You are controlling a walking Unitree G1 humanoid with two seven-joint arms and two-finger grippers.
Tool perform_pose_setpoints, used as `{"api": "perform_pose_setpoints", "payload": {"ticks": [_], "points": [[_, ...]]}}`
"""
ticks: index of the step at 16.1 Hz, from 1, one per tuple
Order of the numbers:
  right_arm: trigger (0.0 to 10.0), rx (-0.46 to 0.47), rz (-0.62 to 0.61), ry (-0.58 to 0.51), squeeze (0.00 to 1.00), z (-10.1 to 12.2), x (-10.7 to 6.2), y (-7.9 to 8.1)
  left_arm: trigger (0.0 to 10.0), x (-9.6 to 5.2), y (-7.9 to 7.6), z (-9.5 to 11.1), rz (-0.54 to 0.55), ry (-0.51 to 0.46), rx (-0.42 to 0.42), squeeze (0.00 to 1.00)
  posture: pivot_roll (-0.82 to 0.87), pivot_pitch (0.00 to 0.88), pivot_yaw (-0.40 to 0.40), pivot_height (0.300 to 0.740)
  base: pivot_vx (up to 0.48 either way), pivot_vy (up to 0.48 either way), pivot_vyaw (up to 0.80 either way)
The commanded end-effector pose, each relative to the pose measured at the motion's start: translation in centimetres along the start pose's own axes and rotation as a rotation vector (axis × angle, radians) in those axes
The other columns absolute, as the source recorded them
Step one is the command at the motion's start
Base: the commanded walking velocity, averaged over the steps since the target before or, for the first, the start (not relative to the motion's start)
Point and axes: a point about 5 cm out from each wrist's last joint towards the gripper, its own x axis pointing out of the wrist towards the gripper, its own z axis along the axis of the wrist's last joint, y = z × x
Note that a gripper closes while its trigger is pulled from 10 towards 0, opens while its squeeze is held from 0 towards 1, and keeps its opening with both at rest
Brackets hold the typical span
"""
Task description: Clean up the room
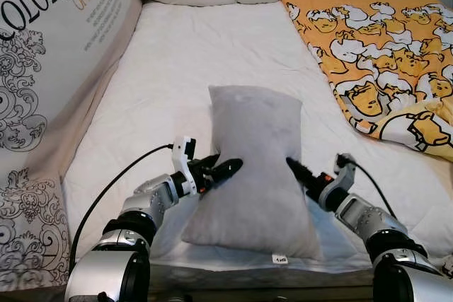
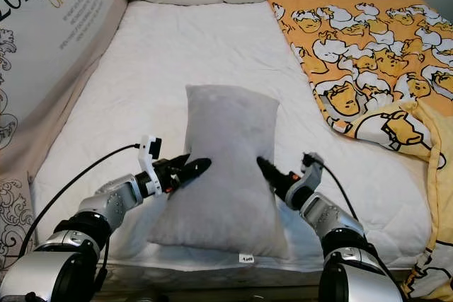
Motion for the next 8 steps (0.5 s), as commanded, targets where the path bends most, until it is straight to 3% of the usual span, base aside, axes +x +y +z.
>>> {"api": "perform_pose_setpoints", "payload": {"ticks": [1,2,3,4,5,6,8], "points": [[10.0,0.017,0.002,0.051,1.0,-1.0,0.1,-0.1,10.0,0.4,-0.3,-1.0,0.004,0.064,-0.008,1.0,-0.09,0.0,-0.006,0.74,0.0,0.0,0.0],[10.0,0.038,0.002,0.058,0.23,-1.1,0.1,0.0,10.0,0.5,-0.2,-1.3,0.018,0.088,-0.007,1.0,-0.09,0.0,-0.006,0.74,0.0,0.0,0.0],[10.0,0.059,0.028,0.062,0.0,-1.3,0.2,0.2,10.0,0.5,-0.2,-1.5,0.028,0.095,-0.028,1.0,-0.08,0.0,-0.006,0.74,0.0,0.0,0.0],[2.1,0.069,0.059,0.055,0.0,-1.4,0.3,0.5,7.1,0.5,-0.2,-1.4,0.033,0.087,-0.055,0.94,-0.08,0.0,-0.006,0.74,0.0,0.0,0.0],[0.0,0.089,0.096,0.04,0.0,-1.5,0.4,0.7,3.6,0.5,-0.3,-1.3,0.012,0.08,-0.085,0.02,-0.08,0.0,-0.006,0.74,0.0,0.0,0.0],[0.0,0.115,0.118,0.055,0.0,-1.7,0.4,0.8,0.0,0.5,-0.3,-1.4,-0.004,0.084,-0.105,0.0,-0.08,0.0,-0.007,0.74,0.0,0.0,0.0],[0.0,0.139,0.172,0.069,0.0,-1.8,0.5,1.3,0.0,0.4,-0.5,-1.4,-0.033,0.084,-0.138,0.0,-0.08,0.0,-0.008,0.74,0.0,0.0,0.0]]}}
